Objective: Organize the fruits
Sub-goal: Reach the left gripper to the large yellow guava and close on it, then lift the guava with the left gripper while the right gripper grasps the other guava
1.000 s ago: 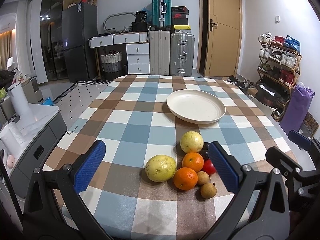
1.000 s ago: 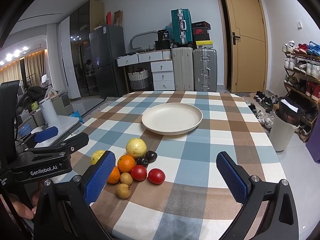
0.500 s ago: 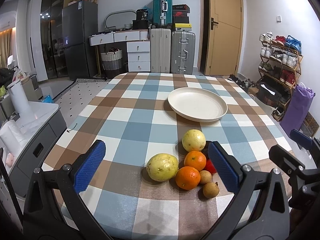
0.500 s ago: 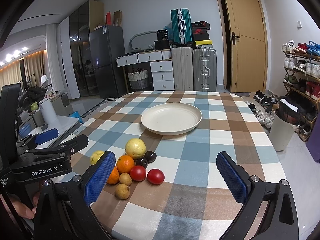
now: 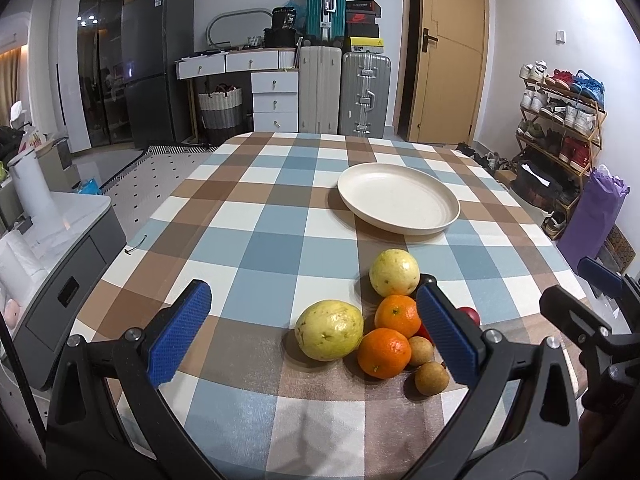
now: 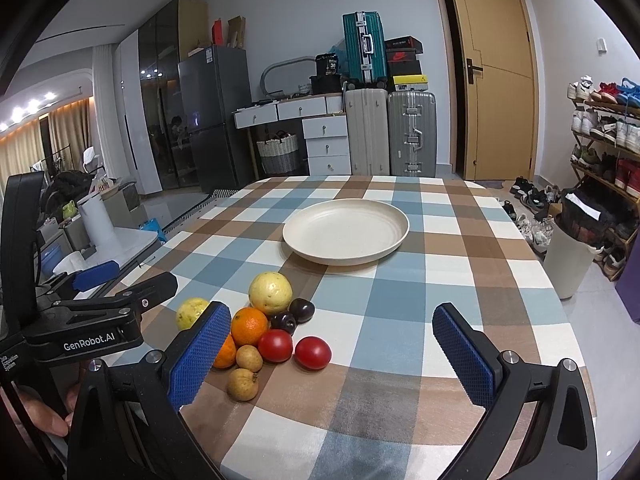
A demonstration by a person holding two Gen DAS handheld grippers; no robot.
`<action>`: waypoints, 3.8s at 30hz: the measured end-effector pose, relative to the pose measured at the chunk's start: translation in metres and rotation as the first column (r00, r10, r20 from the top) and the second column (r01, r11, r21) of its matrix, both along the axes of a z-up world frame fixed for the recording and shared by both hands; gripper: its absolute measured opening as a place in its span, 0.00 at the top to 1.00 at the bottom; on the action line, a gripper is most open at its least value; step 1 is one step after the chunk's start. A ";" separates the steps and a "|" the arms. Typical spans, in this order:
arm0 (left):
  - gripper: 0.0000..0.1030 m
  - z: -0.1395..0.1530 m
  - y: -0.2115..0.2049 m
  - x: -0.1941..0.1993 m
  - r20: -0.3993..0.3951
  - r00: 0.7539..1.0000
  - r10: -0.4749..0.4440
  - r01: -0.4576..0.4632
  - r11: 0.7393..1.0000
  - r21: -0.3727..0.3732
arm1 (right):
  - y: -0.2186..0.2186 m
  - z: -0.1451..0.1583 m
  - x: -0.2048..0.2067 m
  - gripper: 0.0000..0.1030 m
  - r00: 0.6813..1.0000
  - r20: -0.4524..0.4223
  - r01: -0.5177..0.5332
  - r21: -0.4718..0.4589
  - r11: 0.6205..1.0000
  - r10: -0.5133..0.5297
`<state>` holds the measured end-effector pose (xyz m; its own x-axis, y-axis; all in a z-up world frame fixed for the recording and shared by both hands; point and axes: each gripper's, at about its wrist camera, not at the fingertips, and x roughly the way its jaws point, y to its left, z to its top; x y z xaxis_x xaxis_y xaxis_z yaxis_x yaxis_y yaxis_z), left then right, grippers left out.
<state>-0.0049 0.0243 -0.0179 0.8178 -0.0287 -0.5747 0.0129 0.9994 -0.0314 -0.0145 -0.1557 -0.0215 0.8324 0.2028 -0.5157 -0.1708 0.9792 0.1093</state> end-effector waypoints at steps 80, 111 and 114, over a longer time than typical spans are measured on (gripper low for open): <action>0.55 -0.071 0.084 0.077 -0.256 0.949 -0.185 0.072 0.916 -0.395 | 0.059 -0.046 0.114 0.04 0.943 -0.258 -0.202 0.068 0.977 0.212; 0.55 -0.073 0.086 0.093 -0.275 0.944 -0.181 0.062 0.919 -0.390 | 0.079 -0.064 0.139 0.52 0.907 -0.325 -0.268 0.049 0.962 0.269; 0.55 -0.073 0.086 0.093 -0.274 0.944 -0.181 0.063 0.918 -0.391 | 0.079 -0.064 0.139 0.52 0.907 -0.324 -0.267 0.051 0.962 0.269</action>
